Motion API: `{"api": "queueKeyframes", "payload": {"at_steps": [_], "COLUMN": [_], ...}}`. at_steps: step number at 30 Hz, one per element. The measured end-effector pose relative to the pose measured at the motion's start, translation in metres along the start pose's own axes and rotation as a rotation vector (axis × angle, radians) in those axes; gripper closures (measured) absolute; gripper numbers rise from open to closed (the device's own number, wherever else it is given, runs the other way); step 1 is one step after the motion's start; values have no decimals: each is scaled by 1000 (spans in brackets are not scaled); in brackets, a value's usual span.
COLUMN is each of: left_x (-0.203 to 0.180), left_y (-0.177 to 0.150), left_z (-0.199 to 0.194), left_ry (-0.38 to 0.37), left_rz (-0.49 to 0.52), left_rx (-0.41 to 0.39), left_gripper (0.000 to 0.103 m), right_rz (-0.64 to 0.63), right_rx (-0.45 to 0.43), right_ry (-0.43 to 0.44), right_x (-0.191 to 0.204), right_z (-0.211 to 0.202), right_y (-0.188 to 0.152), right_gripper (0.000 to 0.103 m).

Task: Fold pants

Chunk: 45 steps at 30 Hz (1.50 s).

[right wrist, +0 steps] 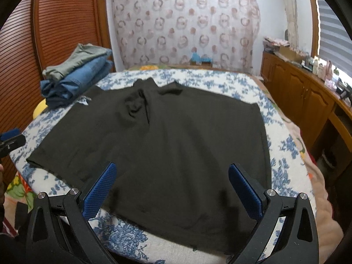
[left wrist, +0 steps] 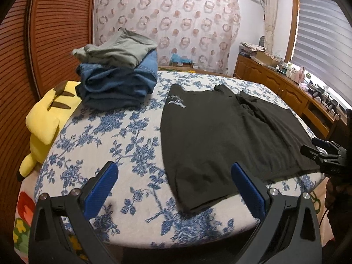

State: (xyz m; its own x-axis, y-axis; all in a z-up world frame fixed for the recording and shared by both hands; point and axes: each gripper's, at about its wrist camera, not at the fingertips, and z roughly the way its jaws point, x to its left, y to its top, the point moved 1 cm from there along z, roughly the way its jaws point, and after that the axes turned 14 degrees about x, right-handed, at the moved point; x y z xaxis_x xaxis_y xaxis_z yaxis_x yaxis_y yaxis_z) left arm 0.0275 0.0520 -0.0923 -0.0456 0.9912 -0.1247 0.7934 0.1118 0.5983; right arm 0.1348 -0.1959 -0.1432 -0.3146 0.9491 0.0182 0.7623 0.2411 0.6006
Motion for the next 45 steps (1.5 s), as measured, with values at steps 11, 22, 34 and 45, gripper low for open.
{"api": "queueKeyframes", "payload": {"at_steps": [11, 22, 34, 45], "left_x": [6, -11, -6, -8], "left_y": [-18, -24, -32, -24], "left_z": [14, 19, 13, 1], "left_ry": [-51, -36, -70, -165], "left_rz": [-7, 41, 29, 37], "left_rx": [69, 82, 65, 47], "left_gripper": [30, 54, 77, 101], "right_rz": [-30, -58, -68, -91], "right_rx": [85, 97, 94, 109], "right_ry": [-55, -26, -18, -13], "right_x": [7, 3, 4, 3], "right_z": [21, 23, 22, 17], "right_y": [-10, -10, -12, -14], "right_gripper": [0, 0, 0, 2]}}
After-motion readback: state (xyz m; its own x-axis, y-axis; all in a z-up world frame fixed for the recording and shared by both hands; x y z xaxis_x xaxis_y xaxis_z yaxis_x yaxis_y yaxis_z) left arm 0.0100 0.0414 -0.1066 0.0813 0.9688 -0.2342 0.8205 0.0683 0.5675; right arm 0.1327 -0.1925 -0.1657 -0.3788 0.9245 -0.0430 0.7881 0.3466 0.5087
